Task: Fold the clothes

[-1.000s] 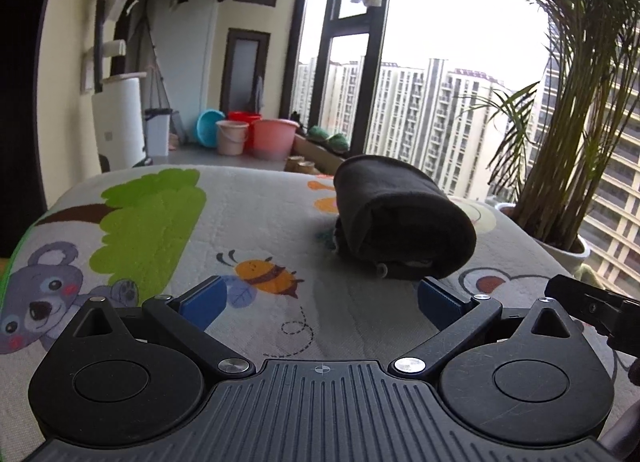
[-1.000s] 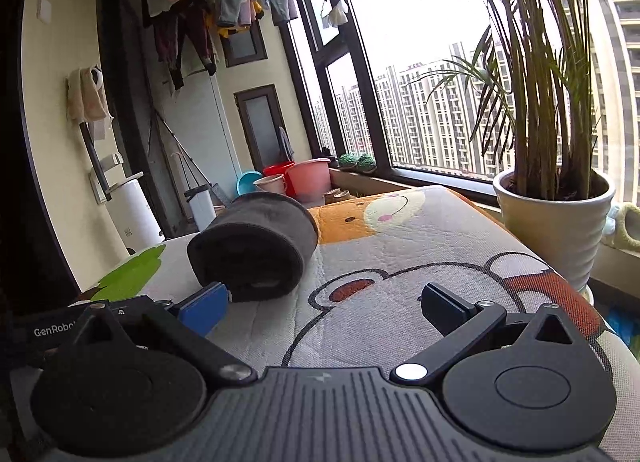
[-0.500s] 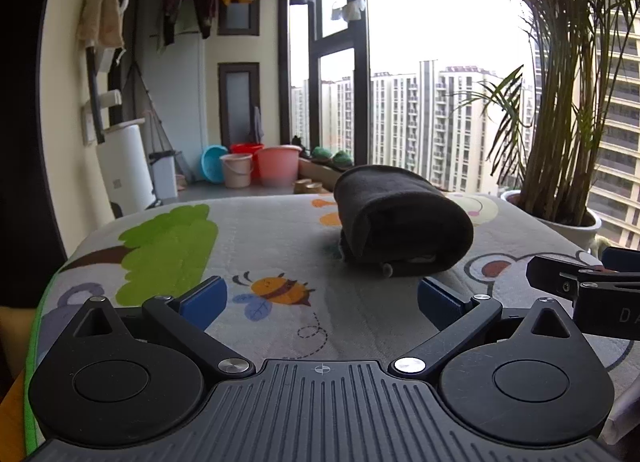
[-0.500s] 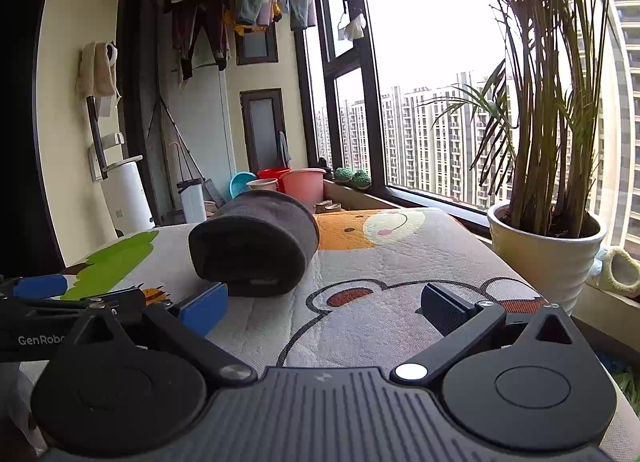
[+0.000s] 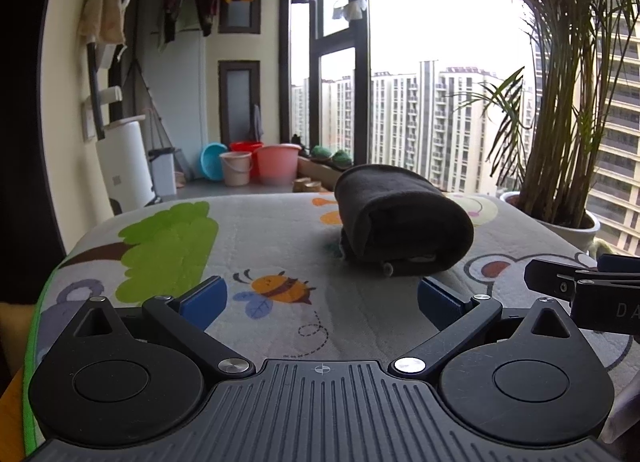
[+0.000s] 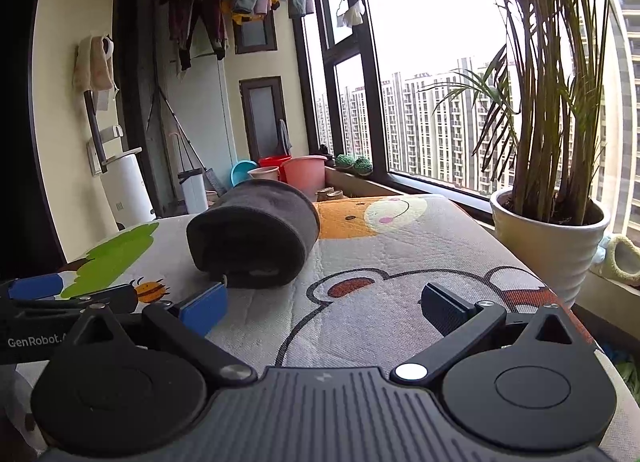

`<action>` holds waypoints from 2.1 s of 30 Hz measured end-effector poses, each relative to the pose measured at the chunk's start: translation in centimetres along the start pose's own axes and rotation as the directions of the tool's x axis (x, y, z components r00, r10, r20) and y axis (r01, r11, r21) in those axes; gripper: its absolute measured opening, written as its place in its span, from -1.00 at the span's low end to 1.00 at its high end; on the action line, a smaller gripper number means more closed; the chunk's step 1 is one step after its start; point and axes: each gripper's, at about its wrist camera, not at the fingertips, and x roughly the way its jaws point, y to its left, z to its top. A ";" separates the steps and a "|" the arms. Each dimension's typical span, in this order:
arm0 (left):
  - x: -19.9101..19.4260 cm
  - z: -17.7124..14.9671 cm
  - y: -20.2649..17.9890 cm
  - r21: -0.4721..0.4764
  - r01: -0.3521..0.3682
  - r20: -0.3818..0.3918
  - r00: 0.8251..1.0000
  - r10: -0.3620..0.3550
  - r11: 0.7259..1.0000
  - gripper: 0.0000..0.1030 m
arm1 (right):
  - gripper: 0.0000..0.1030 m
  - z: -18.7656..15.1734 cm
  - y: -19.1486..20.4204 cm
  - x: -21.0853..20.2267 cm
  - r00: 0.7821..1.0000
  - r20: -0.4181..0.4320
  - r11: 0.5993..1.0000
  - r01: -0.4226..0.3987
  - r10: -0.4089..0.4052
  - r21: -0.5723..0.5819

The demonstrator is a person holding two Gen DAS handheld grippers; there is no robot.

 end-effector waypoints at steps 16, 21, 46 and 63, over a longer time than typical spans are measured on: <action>0.0 0.0 0.6 -0.027 0.020 0.002 1.000 -0.020 0.999 1.00 | 1.00 -0.2 0.1 -0.1 1.000 0.002 1.000 0.002 -0.002 -0.012; -0.1 0.0 0.7 -0.032 0.019 0.007 1.000 -0.019 0.999 1.00 | 1.00 -0.2 0.1 -0.1 1.000 0.000 1.000 0.004 -0.004 -0.015; 0.3 0.1 1.1 -0.052 0.044 -0.004 0.999 -0.044 0.998 1.00 | 1.00 -0.3 0.2 -0.3 1.000 0.001 1.000 0.000 0.000 -0.010; 0.3 0.1 0.9 -0.053 0.036 -0.008 0.999 -0.036 0.998 1.00 | 1.00 -0.4 0.1 -0.3 1.000 0.000 1.000 -0.005 0.005 -0.005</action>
